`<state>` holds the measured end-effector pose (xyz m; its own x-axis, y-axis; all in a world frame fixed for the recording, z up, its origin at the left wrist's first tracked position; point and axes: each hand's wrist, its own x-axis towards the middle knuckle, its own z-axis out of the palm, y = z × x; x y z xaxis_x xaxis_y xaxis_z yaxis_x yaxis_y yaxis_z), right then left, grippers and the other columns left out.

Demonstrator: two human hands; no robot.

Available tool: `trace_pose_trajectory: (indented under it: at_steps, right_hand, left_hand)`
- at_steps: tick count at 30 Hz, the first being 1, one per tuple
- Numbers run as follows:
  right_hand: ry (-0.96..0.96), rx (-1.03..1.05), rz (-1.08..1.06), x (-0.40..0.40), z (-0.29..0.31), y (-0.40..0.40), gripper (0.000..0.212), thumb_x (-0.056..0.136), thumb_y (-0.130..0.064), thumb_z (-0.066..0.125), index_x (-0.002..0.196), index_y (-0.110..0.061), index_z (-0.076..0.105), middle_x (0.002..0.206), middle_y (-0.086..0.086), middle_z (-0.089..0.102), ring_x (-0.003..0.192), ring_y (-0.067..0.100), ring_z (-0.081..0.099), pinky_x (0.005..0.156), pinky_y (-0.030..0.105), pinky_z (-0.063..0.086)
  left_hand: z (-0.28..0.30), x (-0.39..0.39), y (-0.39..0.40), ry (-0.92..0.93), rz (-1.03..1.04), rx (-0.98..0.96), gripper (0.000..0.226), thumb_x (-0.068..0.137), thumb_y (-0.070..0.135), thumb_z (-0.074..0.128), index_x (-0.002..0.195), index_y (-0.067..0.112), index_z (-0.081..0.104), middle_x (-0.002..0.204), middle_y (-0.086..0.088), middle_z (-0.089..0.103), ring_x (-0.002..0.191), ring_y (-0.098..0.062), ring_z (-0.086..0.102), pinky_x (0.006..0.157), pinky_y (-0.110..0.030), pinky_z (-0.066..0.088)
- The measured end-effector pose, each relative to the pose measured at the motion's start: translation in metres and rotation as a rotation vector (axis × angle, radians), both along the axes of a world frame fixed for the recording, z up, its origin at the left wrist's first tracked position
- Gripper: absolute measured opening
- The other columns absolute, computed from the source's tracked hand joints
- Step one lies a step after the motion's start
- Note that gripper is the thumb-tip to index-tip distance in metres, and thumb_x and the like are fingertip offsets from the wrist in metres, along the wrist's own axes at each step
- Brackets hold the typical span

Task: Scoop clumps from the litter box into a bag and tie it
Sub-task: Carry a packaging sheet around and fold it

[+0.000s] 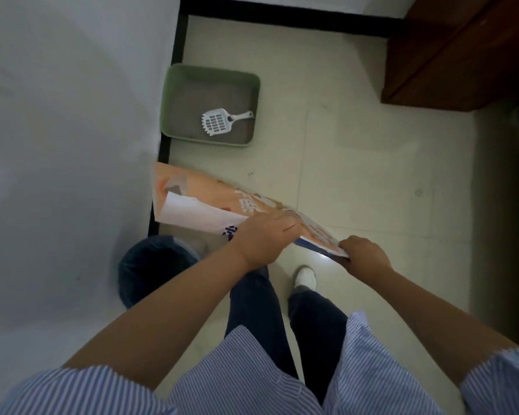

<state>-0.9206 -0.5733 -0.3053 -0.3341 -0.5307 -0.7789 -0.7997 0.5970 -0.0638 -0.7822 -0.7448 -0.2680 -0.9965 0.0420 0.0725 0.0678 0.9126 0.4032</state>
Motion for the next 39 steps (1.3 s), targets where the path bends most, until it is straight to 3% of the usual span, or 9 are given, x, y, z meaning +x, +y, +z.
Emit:
trace_pose_trajectory:
  at_steps: [7,10,13,17,23,26,28,36,39]
  right_hand:
    - [0.068,0.061,-0.006,-0.038,0.000,-0.153,0.029,0.093,-0.010,0.041,0.118,-0.010,0.056,0.116,0.009,0.056,0.106,0.026,0.057,0.079,0.030,0.047]
    - [0.102,0.047,0.000,-0.060,0.000,-0.200,0.028,0.090,-0.006,0.043,0.114,-0.008,0.058,0.114,0.010,0.058,0.103,0.027,0.058,0.078,0.030,0.047]
    - [0.119,-0.020,0.022,-0.084,-0.003,-0.234,0.026,0.090,-0.007,0.044,0.110,-0.005,0.060,0.110,0.012,0.060,0.102,0.028,0.057,0.077,0.030,0.046]
    - [0.082,-0.070,0.069,-0.110,-0.004,-0.266,0.029,0.092,-0.011,0.043,0.117,-0.004,0.058,0.110,0.012,0.061,0.100,0.027,0.057,0.079,0.030,0.047]
    - [-0.006,-0.047,0.165,-0.147,-0.011,-0.306,0.033,0.094,-0.014,0.040,0.123,-0.006,0.053,0.116,0.009,0.059,0.103,0.025,0.057,0.078,0.029,0.047]
    - [-0.035,-0.013,0.211,-0.164,-0.019,-0.320,0.030,0.095,-0.013,0.039,0.121,-0.007,0.054,0.116,0.008,0.059,0.104,0.026,0.057,0.074,0.028,0.044]
    - [-0.062,0.003,0.243,-0.172,-0.025,-0.328,0.030,0.096,-0.013,0.039,0.121,-0.007,0.053,0.117,0.008,0.058,0.104,0.027,0.057,0.071,0.026,0.039]
    - [-0.097,0.038,0.305,-0.177,-0.030,-0.361,0.033,0.097,-0.014,0.038,0.127,-0.007,0.048,0.119,0.010,0.059,0.103,0.028,0.060,0.078,0.028,0.046]
    - [-0.123,0.048,0.335,-0.172,-0.031,-0.373,0.033,0.096,-0.014,0.039,0.127,-0.005,0.047,0.120,0.011,0.059,0.105,0.028,0.060,0.080,0.028,0.045]
  left_hand:
    - [-0.010,-0.040,-0.159,-0.079,-0.019,-0.087,0.033,0.063,0.009,0.039,0.066,0.010,0.072,0.061,-0.005,0.067,0.044,-0.018,0.061,0.037,-0.016,0.041]
    - [-0.012,-0.060,-0.218,-0.198,-0.018,-0.131,0.009,0.058,-0.001,0.070,0.063,0.005,0.066,0.054,-0.010,0.061,0.039,-0.024,0.058,0.036,-0.018,0.041]
    - [-0.032,-0.077,-0.264,-0.369,0.032,-0.117,0.042,0.032,-0.006,0.089,0.062,0.002,0.060,0.049,-0.012,0.056,0.033,-0.027,0.054,0.029,-0.021,0.038]
    - [-0.060,-0.100,-0.300,-0.420,0.073,-0.122,0.043,0.029,-0.015,0.083,0.063,0.000,0.062,0.051,-0.016,0.058,0.036,-0.029,0.057,0.028,-0.031,0.046]
    - [-0.083,-0.129,-0.321,-0.504,0.231,-0.160,0.026,0.056,-0.011,0.066,0.080,-0.004,0.069,0.065,-0.025,0.062,0.059,-0.038,0.063,0.048,-0.037,0.048]
    - [-0.097,-0.147,-0.322,-0.675,0.372,-0.168,0.035,0.090,0.002,0.047,0.125,0.005,0.054,0.114,-0.022,0.057,0.110,-0.035,0.052,0.085,-0.042,0.041]
    - [-0.105,-0.157,-0.326,-0.795,0.391,-0.198,0.038,0.096,0.010,0.037,0.133,0.012,0.045,0.130,-0.015,0.048,0.123,-0.030,0.041,0.098,-0.039,0.033]
    - [-0.123,-0.170,-0.342,-0.916,0.436,-0.217,0.035,0.095,0.006,0.039,0.127,0.010,0.054,0.127,-0.015,0.053,0.121,-0.033,0.045,0.095,-0.042,0.039]
    - [-0.124,-0.173,-0.344,-0.942,0.410,-0.236,0.035,0.096,0.009,0.038,0.127,0.013,0.055,0.130,-0.014,0.053,0.123,-0.033,0.045,0.102,-0.044,0.033]
